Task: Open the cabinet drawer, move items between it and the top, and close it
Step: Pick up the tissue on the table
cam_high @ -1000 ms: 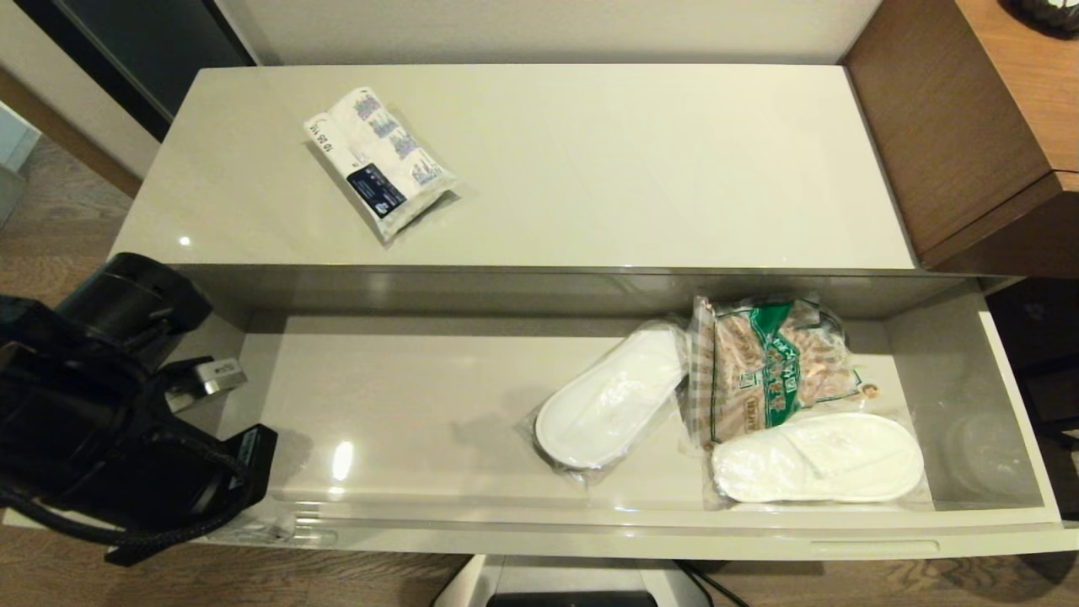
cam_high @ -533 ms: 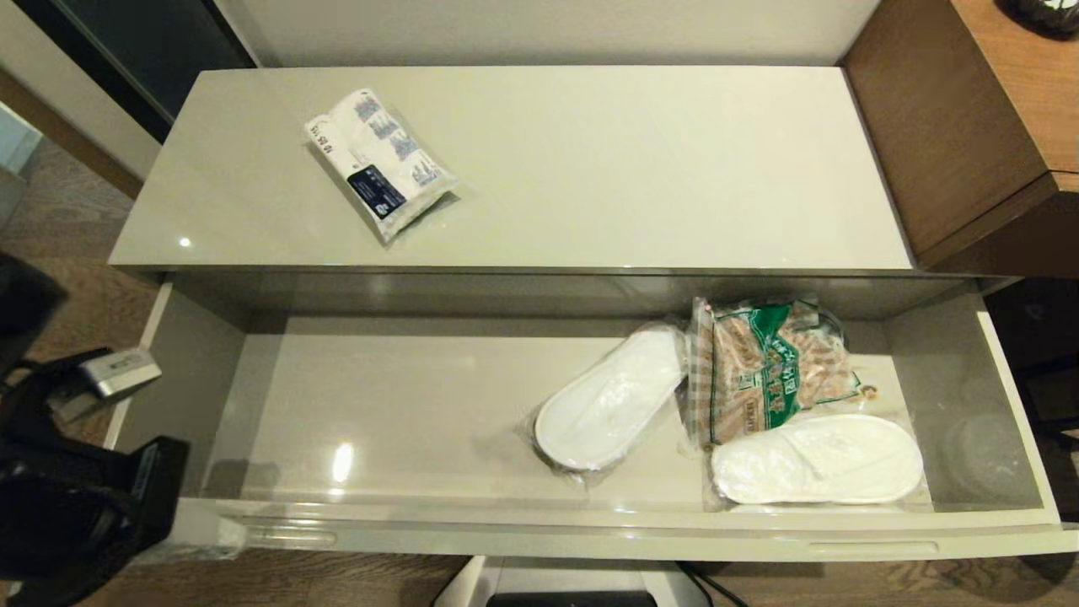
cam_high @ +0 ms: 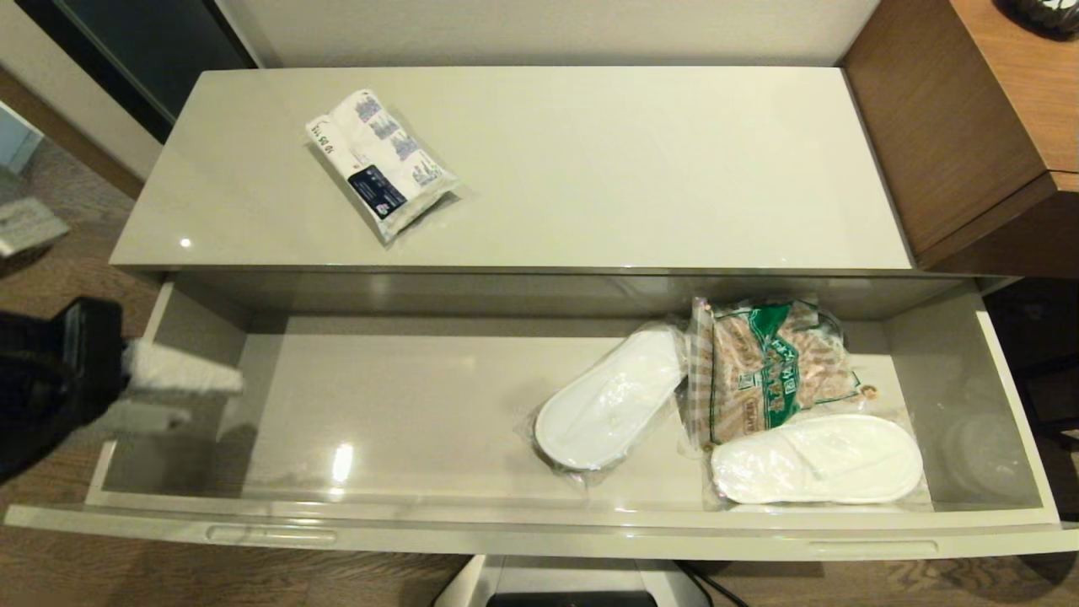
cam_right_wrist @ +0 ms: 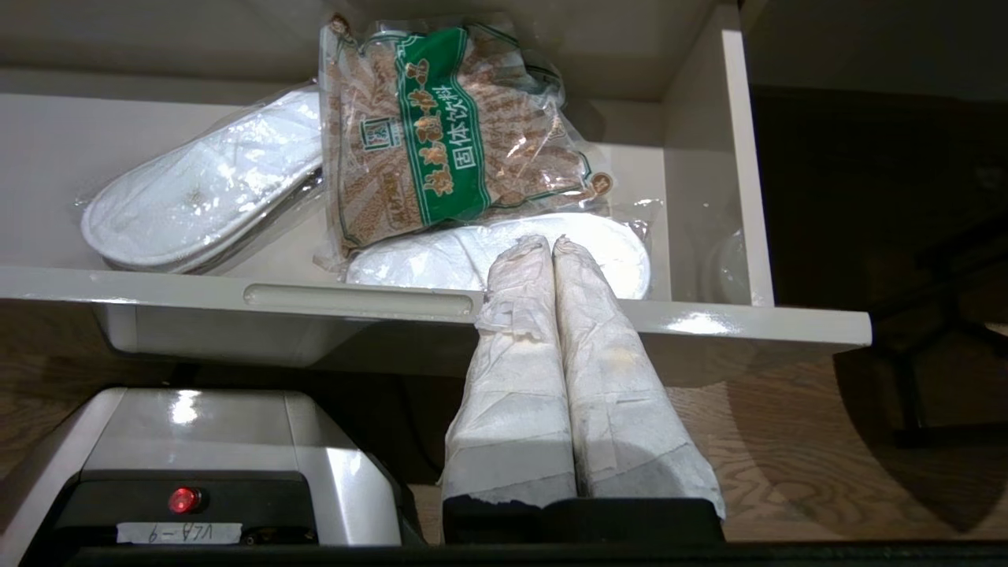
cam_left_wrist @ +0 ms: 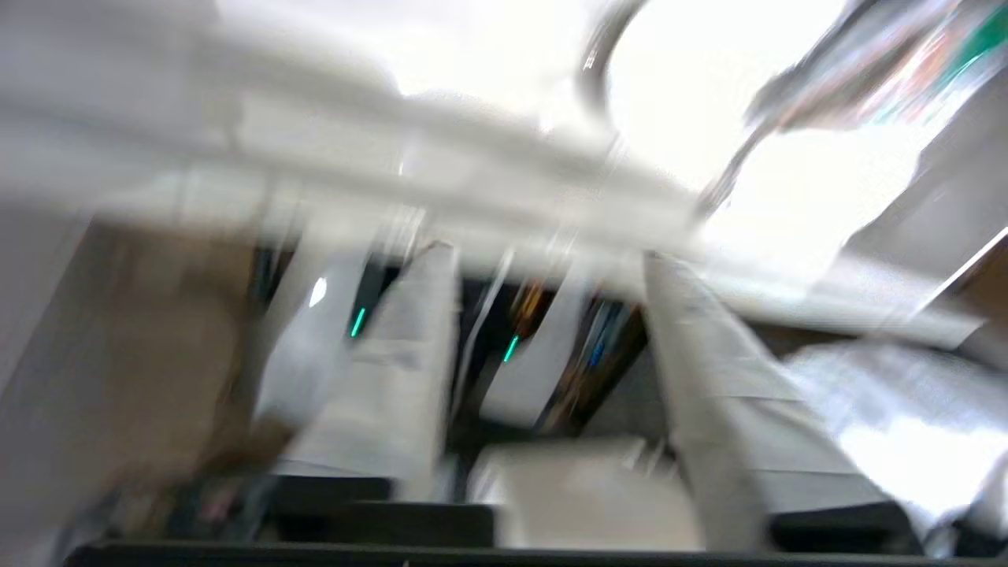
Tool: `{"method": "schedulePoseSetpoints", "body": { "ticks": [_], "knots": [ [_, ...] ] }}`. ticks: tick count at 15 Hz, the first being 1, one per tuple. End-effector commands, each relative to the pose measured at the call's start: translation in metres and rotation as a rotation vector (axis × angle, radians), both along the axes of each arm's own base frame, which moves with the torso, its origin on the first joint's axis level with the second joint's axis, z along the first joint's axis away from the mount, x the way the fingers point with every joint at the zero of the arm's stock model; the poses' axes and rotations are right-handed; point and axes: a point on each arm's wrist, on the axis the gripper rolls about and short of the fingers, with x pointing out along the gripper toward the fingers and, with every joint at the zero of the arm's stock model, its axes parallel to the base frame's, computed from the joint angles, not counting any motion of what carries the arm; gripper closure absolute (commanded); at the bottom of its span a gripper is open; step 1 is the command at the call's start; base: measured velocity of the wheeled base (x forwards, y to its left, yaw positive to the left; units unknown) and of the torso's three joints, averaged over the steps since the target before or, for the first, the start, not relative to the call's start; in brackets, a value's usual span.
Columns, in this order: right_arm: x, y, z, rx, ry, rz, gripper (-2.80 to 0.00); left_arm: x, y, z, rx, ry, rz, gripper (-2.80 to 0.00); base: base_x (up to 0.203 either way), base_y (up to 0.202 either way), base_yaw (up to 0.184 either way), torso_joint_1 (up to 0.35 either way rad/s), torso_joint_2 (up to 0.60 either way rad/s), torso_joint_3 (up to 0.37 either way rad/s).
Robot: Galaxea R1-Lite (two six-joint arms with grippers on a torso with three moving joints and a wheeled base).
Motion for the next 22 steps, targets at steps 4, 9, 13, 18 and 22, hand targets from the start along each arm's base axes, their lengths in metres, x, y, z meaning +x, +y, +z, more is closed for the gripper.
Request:
{"method": "schedulePoseSetpoints", "body": {
  "ticks": [4,9,13,18,22],
  "knots": [
    [-0.001,0.0,0.0,0.0,-0.012,0.0,0.0,0.14,-0.03,0.013,-0.077,0.007,0.124,-2.8,0.0,0.0,0.0,0.0,0.0,0.0],
    [-0.001,0.0,0.0,-0.001,-0.012,0.0,0.0,0.234,-0.036,-0.008,-0.136,-0.207,0.384,-2.8,0.0,0.0,0.0,0.0,0.0,0.0],
    [-0.001,0.0,0.0,-0.001,-0.012,0.0,0.0,0.242,-0.028,0.0,-0.179,-0.295,0.359,-2.8,0.0,0.0,0.0,0.0,0.0,0.0],
    [-0.001,0.0,0.0,-0.001,-0.012,0.0,0.0,0.211,-0.021,0.036,-0.245,-0.365,0.29,-2.8,0.0,0.0,0.0,0.0,0.0,0.0],
    [-0.001,0.0,0.0,-0.001,-0.012,0.0,0.0,0.198,-0.024,0.044,-0.285,-0.337,0.191,-2.8,0.0,0.0,0.0,0.0,0.0,0.0]
  ]
}}
